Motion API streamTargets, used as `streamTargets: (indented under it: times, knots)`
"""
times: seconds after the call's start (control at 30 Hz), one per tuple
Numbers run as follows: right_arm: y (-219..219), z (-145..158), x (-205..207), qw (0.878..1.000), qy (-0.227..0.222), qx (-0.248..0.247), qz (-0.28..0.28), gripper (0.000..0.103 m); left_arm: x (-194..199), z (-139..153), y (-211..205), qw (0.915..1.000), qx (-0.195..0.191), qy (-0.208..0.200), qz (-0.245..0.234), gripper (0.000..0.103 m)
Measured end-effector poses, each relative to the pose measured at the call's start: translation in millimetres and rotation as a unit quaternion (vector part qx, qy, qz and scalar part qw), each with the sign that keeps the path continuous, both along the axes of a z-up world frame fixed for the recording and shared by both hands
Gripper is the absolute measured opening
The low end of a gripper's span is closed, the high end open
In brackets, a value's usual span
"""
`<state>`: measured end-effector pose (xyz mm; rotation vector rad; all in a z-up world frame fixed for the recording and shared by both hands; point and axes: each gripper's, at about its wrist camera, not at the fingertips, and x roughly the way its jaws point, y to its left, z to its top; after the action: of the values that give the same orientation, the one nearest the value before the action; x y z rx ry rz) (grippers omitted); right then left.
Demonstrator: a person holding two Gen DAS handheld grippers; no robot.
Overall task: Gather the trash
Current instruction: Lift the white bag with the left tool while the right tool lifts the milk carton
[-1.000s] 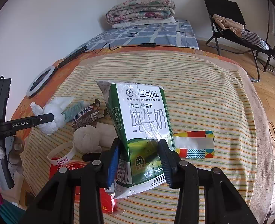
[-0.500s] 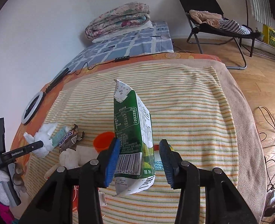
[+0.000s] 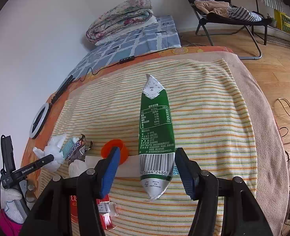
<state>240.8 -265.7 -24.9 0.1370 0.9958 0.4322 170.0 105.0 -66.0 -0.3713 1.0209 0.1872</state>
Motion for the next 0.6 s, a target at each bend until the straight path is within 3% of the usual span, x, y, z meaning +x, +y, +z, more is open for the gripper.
streamTargets:
  times: [0.13,0.2,0.6]
  knots:
    - [6.6,-9.3,2.3,0.999,0.000,-0.035,-0.005,0.038,0.0,0.3,-2.9,1.0000,0.005,-0.001,-0.005,0.055]
    - [5.5,-11.9,4.3,0.999,-0.001,-0.041,-0.011,0.033,-0.4,0.7,-3.5,0.9999,0.007,-0.002,-0.008,0.055]
    - [-1.1,20.5,-19.2,0.998,-0.048,-0.024,-0.023,0.031,-17.6,24.8,-3.4,0.9995,0.006,-0.030,-0.008,0.054]
